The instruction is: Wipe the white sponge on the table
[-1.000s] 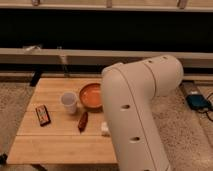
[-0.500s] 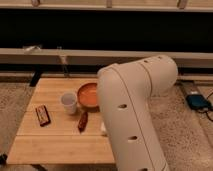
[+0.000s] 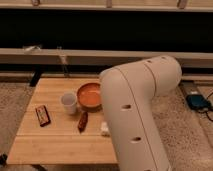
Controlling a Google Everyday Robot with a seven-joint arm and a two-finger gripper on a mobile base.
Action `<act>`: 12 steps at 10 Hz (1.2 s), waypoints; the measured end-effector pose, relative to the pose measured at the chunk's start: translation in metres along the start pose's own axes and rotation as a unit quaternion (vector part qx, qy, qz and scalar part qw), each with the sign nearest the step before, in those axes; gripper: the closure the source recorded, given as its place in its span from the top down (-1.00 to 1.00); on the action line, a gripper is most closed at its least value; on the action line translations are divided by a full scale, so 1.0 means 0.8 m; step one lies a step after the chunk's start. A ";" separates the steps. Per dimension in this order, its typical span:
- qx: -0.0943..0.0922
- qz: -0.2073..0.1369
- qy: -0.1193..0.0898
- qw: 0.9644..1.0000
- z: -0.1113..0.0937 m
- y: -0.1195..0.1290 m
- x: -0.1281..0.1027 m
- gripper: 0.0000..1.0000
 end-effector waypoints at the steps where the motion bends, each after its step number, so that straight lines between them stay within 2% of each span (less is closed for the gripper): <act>1: 0.001 -0.001 0.000 1.000 0.000 0.000 0.000 -1.00; 4: 0.001 0.003 0.001 1.000 0.001 -0.004 0.002 -1.00; 5: -0.002 0.018 0.001 1.000 0.002 -0.014 0.006 -1.00; 9: -0.002 0.018 0.001 1.000 0.002 -0.015 0.006 -1.00; 12: -0.009 0.057 -0.007 0.998 0.002 -0.057 0.020 -1.00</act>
